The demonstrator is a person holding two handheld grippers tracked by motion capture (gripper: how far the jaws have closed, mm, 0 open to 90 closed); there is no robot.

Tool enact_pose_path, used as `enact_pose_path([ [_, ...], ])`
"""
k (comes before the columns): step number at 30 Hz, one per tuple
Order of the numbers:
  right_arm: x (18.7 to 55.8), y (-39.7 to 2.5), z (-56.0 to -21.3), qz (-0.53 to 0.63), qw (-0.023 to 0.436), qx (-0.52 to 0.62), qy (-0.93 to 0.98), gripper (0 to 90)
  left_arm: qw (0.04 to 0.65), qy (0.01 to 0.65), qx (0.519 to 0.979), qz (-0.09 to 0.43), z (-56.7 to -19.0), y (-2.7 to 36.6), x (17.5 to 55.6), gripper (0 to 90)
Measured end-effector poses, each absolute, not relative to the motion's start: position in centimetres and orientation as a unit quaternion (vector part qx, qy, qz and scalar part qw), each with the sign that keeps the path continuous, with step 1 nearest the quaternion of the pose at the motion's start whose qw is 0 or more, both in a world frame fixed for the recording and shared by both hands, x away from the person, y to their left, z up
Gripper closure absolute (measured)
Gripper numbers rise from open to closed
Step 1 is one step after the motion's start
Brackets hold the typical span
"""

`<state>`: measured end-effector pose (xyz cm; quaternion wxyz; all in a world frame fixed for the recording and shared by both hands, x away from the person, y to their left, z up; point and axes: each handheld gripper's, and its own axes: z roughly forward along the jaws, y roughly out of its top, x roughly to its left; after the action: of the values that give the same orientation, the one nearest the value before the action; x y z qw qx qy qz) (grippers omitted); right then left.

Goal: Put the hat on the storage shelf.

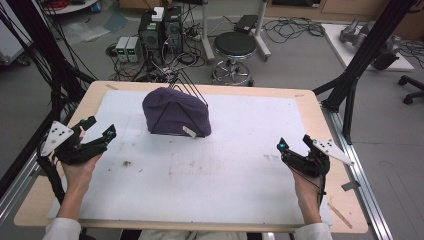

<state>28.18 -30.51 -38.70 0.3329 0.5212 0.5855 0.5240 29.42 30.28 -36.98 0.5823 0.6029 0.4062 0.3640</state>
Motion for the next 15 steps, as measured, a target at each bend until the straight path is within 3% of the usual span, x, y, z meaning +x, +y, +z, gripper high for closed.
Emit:
enact_pose_path([
  [15, 26.9, -30.5, -41.9, 0.518, 0.370, 0.530, 0.560, 10.9, 0.576, 0.432, 0.594, 0.358, -39.5, 31.5, 28.8, 24.4],
])
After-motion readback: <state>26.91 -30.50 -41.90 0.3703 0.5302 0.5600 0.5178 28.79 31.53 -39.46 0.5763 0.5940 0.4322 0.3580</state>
